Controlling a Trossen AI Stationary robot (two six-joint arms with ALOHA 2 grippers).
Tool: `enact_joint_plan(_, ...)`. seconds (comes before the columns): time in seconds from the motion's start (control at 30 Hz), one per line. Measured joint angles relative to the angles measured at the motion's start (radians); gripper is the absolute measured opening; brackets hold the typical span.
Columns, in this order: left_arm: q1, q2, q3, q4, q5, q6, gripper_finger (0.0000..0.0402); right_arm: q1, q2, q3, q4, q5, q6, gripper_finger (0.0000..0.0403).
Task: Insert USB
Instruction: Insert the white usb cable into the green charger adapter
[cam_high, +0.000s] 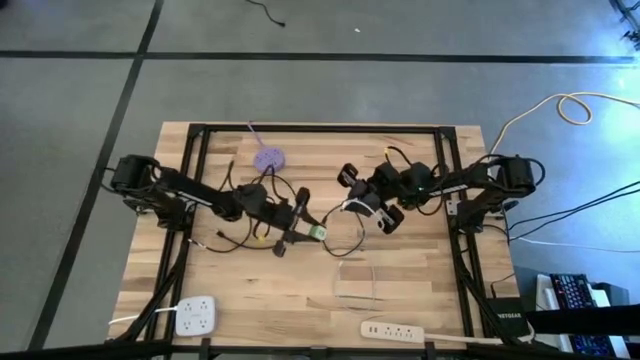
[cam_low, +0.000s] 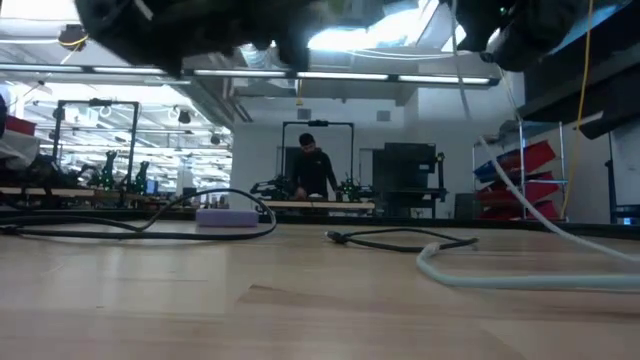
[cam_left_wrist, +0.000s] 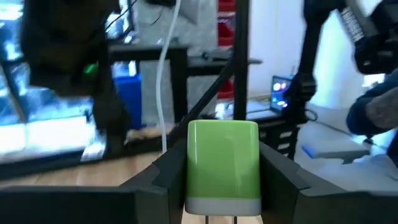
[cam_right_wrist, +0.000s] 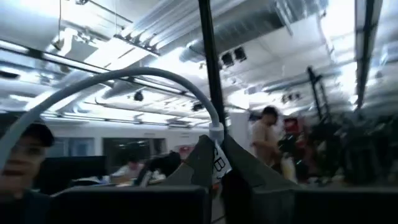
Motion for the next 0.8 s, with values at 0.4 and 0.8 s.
enact_joint_plan(0.4, 0.007, 0.0, 0.052, 0.263, -0.045, 0.126, 0.0124, 0.002, -0.003, 0.105, 0.005, -0.049, 0.145, 0.0)
enact_joint_plan(0.8, -0.024, 0.0, 0.135, -0.006, 0.121, 0.336, 0.0124, 0.001, -0.003, 0.114, -0.097, -0.215, 0.043, 0.0)
